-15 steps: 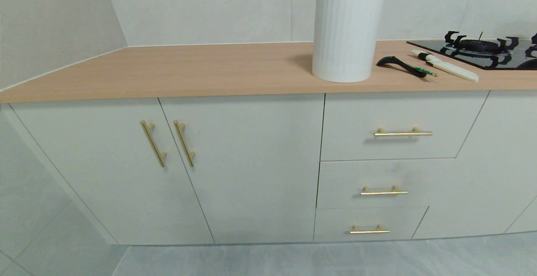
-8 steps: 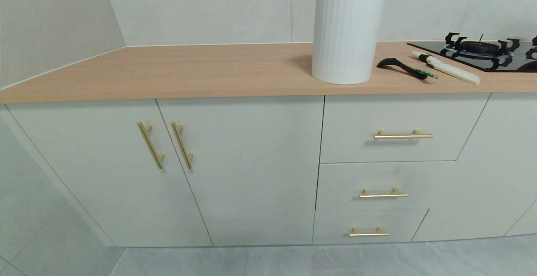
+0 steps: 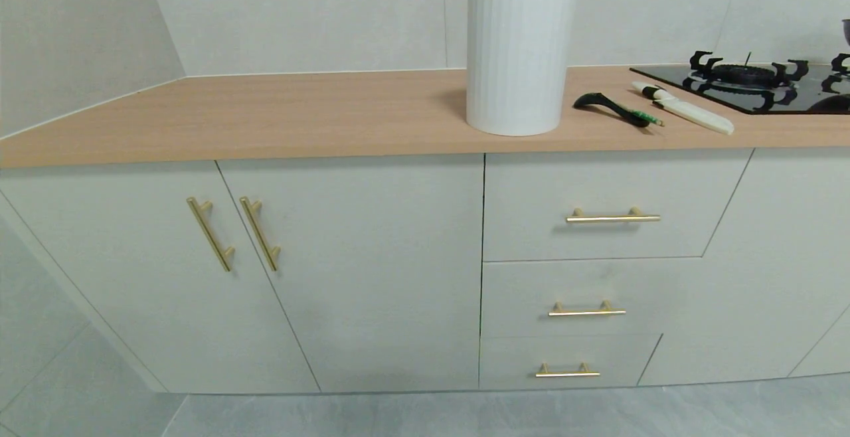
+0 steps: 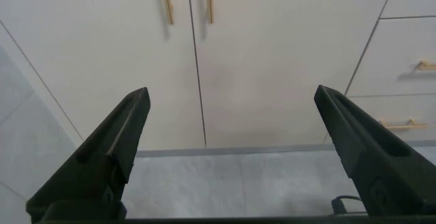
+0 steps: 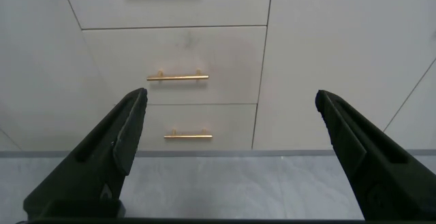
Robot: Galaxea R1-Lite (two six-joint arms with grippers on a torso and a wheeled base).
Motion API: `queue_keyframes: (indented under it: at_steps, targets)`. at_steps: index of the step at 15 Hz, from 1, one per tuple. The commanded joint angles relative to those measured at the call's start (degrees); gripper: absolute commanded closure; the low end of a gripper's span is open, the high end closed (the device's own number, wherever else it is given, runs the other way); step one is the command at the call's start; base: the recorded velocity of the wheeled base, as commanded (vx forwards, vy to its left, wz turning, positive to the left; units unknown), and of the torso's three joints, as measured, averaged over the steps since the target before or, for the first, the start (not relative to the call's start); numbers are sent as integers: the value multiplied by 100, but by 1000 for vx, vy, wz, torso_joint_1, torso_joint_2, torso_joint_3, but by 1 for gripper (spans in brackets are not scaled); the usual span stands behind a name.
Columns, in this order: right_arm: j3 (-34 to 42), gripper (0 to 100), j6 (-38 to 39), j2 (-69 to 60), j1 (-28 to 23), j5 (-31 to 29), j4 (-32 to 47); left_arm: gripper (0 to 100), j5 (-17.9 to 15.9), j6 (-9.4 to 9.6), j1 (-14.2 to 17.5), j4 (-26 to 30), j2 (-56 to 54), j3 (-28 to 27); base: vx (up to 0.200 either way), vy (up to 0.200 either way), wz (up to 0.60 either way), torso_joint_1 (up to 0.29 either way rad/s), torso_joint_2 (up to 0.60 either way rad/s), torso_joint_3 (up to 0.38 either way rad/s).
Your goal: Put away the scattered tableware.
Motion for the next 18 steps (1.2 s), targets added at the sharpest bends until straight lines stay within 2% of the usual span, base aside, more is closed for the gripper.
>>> queue_keyframes:
  at_steps: [1, 13, 15, 18]
  targets:
    - [0, 0, -5, 7, 4, 4, 0, 0, 1, -1, -2, -6, 5, 0, 0, 0, 0, 0, 0, 0]
    - [-18, 0, -22, 7, 4, -23, -9, 0, 1, -36, -2, -6, 5, 0, 0, 0, 0, 0, 0, 0]
    - [-624, 0, 57, 34, 13, 56, -88, 0, 1, -36, -2, -6, 5, 0, 0, 0, 0, 0, 0, 0]
    - [-659, 0, 57, 851, 92, 452, 237, 0, 1, -36, -2, -6, 5, 0, 0, 0, 0, 0, 0, 0]
